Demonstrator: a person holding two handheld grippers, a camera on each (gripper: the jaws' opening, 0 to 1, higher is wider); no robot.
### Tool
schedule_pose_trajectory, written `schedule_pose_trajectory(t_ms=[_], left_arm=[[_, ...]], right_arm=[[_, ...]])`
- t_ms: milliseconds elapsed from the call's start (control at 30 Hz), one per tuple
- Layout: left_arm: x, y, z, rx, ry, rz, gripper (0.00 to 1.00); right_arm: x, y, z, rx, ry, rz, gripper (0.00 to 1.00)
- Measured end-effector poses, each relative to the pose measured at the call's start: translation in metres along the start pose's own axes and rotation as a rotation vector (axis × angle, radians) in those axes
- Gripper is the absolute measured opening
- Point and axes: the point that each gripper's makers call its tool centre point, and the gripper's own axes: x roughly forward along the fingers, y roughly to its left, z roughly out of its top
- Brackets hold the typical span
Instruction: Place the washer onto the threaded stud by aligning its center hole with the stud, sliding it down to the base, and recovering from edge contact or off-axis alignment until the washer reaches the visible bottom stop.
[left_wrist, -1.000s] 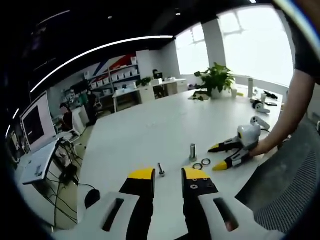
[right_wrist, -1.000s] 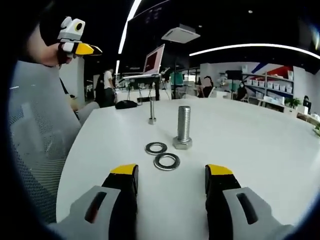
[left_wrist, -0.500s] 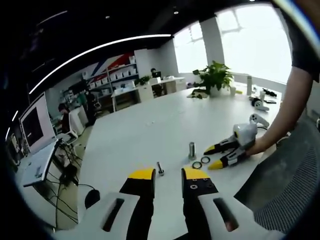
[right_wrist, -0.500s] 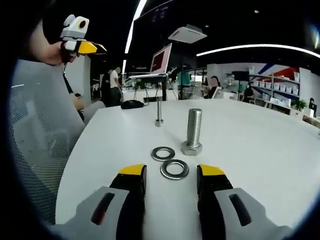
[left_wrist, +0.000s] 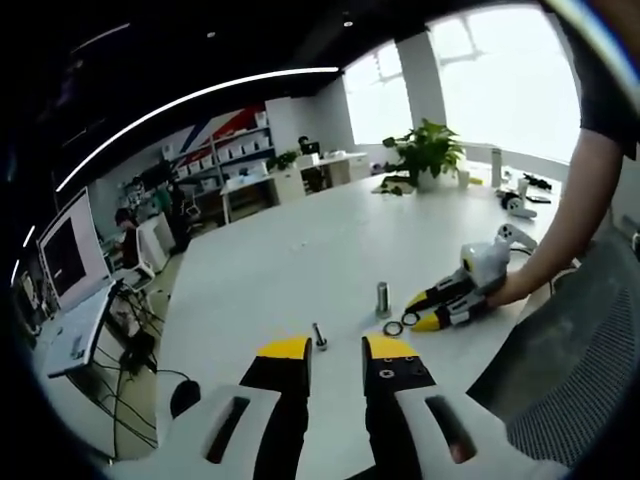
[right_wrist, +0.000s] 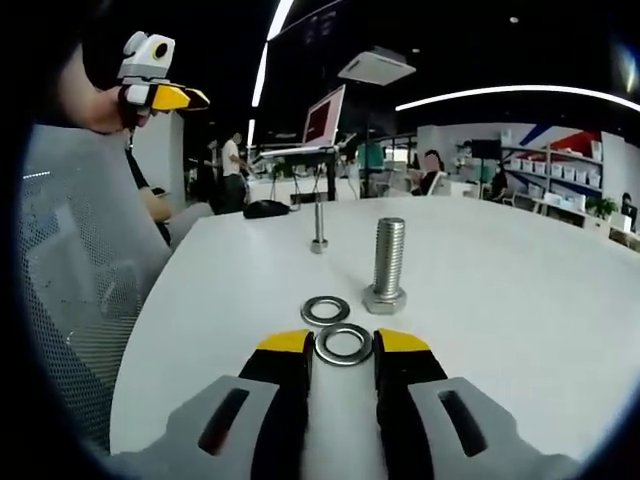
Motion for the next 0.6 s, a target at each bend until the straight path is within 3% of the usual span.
schedule_pose_trajectory(t_ms=[600], left_arm=[[0.0007, -0.0020, -0.0017, 0.013, 0.012, -0.007, 0.17]], right_arm=[[-0.0012, -0.0009, -0.0003, 0.002, 0.031, -0.017, 0.25]])
